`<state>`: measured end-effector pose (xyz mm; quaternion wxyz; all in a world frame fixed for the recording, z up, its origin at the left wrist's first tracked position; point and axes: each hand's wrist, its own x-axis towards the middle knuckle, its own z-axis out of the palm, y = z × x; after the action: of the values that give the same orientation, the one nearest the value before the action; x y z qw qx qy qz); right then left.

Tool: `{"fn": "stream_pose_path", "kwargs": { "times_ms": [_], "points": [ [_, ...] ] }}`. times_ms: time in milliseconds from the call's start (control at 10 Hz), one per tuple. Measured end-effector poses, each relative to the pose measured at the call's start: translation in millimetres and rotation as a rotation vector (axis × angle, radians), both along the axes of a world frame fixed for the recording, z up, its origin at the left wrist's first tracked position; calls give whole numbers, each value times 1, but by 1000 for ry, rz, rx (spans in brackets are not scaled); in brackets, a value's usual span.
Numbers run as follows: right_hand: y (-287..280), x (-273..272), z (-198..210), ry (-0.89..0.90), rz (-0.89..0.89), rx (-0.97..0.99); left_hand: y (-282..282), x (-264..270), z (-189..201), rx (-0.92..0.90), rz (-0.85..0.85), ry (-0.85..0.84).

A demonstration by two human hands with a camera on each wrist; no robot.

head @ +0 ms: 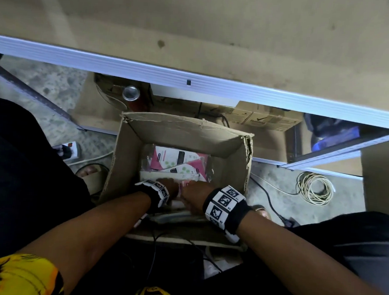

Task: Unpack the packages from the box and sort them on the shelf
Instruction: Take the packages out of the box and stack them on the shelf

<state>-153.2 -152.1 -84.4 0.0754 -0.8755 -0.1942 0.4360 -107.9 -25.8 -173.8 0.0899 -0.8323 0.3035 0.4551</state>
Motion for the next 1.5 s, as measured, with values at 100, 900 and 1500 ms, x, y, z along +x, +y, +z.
{"fn": "stream_pose_path", "kwargs": {
  "times_ms": [100, 900, 1500],
  "points": [
    [0, 5, 2, 18, -7, -11, 8, 12, 8, 24, 1, -46],
    [-4, 15, 29, -68, -93, -28, 30, 32, 68, -306, 154, -84],
    [-24, 15, 145, -408, -154, -79, 38, 73, 243, -636, 158, -122]
  ]
}}
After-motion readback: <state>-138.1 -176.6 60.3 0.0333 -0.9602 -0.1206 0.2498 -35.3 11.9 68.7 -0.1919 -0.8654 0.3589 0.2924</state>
